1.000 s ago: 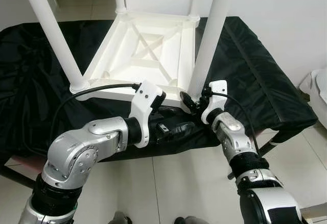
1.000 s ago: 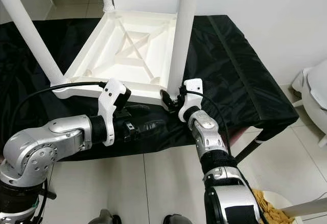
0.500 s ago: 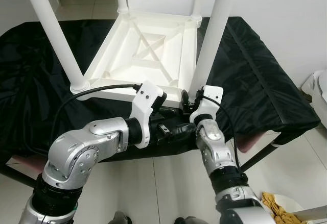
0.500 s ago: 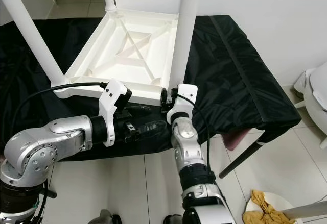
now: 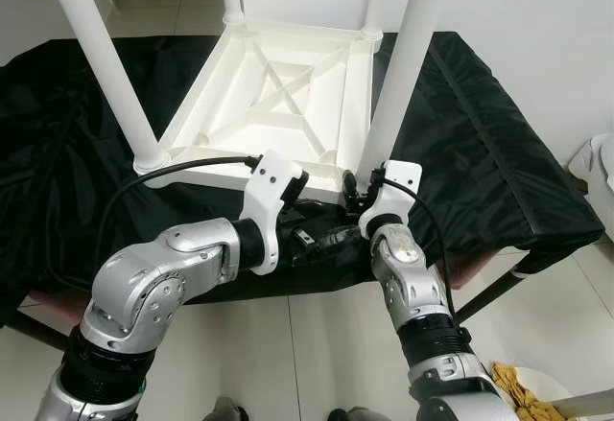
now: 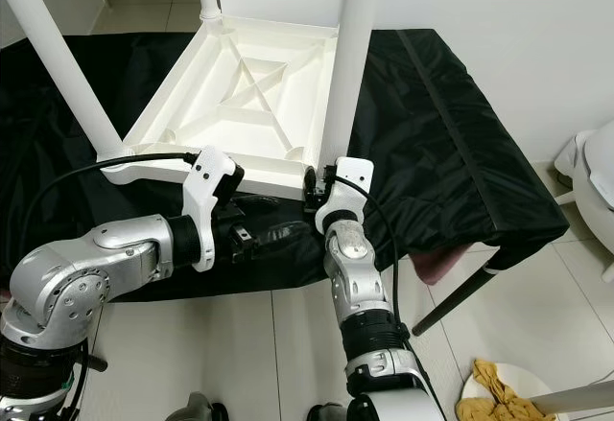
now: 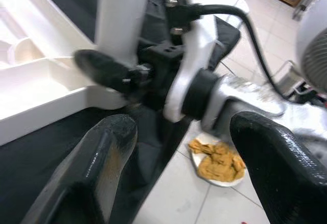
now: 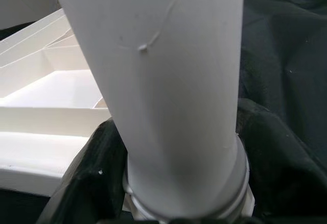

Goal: Building children table

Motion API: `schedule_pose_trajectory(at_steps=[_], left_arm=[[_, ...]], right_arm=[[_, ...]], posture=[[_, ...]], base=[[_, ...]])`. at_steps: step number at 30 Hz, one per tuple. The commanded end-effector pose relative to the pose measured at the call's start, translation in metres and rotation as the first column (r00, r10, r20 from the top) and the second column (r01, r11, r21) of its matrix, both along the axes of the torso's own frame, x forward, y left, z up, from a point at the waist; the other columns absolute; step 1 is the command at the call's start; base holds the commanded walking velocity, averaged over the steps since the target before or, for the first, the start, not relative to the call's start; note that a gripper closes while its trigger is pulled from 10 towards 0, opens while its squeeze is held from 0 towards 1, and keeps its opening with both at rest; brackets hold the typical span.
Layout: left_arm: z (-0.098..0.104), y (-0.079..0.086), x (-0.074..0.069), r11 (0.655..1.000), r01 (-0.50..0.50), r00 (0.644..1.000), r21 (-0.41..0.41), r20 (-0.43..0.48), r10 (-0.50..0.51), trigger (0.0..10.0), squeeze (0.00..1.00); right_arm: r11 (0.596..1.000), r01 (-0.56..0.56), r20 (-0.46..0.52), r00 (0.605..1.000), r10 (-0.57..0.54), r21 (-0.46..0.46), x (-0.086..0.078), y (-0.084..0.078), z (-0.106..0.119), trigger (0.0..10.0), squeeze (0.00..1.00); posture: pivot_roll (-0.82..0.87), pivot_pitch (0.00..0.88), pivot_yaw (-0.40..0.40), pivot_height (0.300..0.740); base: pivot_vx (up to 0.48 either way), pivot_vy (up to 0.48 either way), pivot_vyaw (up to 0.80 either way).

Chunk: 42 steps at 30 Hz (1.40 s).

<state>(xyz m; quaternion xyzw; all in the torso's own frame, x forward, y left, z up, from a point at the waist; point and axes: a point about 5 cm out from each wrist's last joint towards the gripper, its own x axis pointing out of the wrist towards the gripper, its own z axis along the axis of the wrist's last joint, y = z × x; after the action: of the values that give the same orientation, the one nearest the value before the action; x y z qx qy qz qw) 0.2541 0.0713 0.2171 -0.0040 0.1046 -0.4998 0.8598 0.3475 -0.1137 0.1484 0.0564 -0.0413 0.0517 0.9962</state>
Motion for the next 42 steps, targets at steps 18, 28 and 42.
schedule_pose_trajectory(at_steps=[18,28,42], left_arm=[[0.0,0.005,0.004,0.998,-0.051,0.998,0.023,0.024,0.05,10.0,0.0],[0.0,0.005,0.004,0.999,-0.044,0.999,0.027,0.027,0.044,10.0,0.0],[0.001,0.006,0.003,0.998,-0.05,0.998,0.027,0.032,0.049,10.0,0.0]], right_arm=[[0.912,-0.4,0.032,0.914,0.405,-0.093,0.006,-0.033,0.023,10.0,0.0],[0.801,-0.542,-0.026,0.832,0.554,-0.254,0.016,-0.05,0.03,10.0,0.0],[0.744,-0.61,-0.137,0.79,0.598,-0.272,0.024,-0.054,0.025,0.0,0.0]], posture=[[-0.01,0.098,0.004,0.74],[-0.01,0.098,0.013,0.74],[0.01,0.094,0.004,0.74]], base=[[0.0,0.0,0.0],[0.0,0.0,0.0],[0.0,0.0,0.0]])
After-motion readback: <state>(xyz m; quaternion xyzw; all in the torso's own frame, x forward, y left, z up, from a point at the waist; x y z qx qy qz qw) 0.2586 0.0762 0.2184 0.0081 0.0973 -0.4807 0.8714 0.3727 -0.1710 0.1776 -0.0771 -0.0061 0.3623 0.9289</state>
